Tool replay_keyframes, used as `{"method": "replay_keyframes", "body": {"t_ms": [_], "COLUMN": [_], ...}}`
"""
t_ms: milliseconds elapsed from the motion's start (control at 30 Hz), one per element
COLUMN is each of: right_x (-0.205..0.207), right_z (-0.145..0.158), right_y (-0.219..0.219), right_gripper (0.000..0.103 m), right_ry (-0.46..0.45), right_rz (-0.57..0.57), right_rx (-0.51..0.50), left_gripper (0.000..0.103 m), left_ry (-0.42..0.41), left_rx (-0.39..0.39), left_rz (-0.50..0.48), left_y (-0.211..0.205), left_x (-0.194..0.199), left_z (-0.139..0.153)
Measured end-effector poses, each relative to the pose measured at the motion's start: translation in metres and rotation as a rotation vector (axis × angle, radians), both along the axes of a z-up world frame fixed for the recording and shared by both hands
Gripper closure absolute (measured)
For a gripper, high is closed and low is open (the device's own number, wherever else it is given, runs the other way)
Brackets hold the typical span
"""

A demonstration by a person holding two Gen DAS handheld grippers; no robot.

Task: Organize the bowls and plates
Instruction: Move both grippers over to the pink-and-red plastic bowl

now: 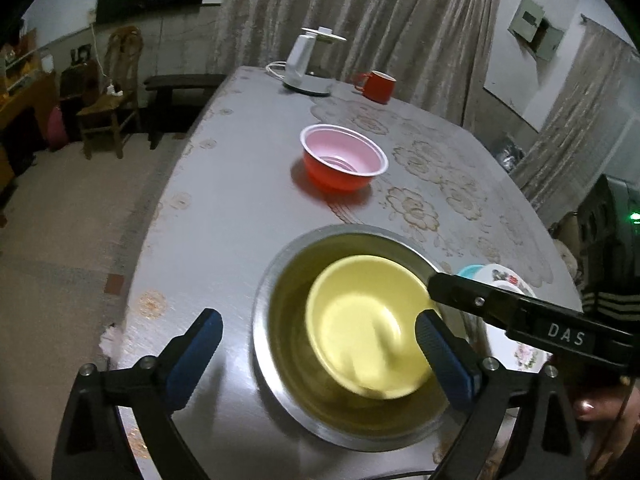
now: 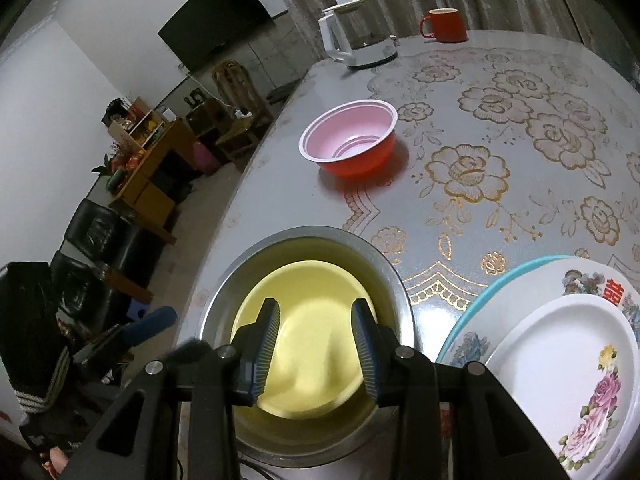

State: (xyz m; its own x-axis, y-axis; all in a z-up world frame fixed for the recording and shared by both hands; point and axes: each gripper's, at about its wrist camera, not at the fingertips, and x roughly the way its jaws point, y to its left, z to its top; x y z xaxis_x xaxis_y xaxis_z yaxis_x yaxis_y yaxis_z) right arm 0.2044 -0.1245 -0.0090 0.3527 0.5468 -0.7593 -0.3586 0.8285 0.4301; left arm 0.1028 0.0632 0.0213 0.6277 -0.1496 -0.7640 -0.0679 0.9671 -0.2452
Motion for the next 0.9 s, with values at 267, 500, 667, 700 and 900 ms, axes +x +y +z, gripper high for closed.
{"method": "replay_keyframes", "body": {"t_ms": [267, 500, 667, 700, 900], "right_x": [0.01, 0.027, 0.048, 0.052, 0.086], "right_z": [0.0, 0.007, 0.009, 0.009, 0.012], "right_y": [-0.006, -0.012, -0.018, -0.018, -0.02], "right_gripper": [0.066, 0.066, 0.066, 0.066, 0.066], "right_ry": [0.006, -0.015, -0.013, -0.012, -0.013], "right_rz": [-0.016, -0.039, -0.061, -0.059, -0.068], "right_rx": [-0.014, -0.038, -0.045, -0.044, -0.035], "left_gripper": [0.005, 0.005, 0.005, 0.005, 0.005], "left_ry": [0.004, 0.003, 0.006, 0.008, 0.025], "left_rx": [0.084, 0.134, 0.155, 0.158, 0.162], "left_rz": [0.017, 0.023, 0.021, 0.021, 0.029], "left_y": [0.007, 0.011, 0.011, 0.011, 0.016], "left_x": [0.014, 0.035, 0.052, 0.055, 0.088], "left_z": [0.004, 0.009, 0.009, 0.008, 0.005]}}
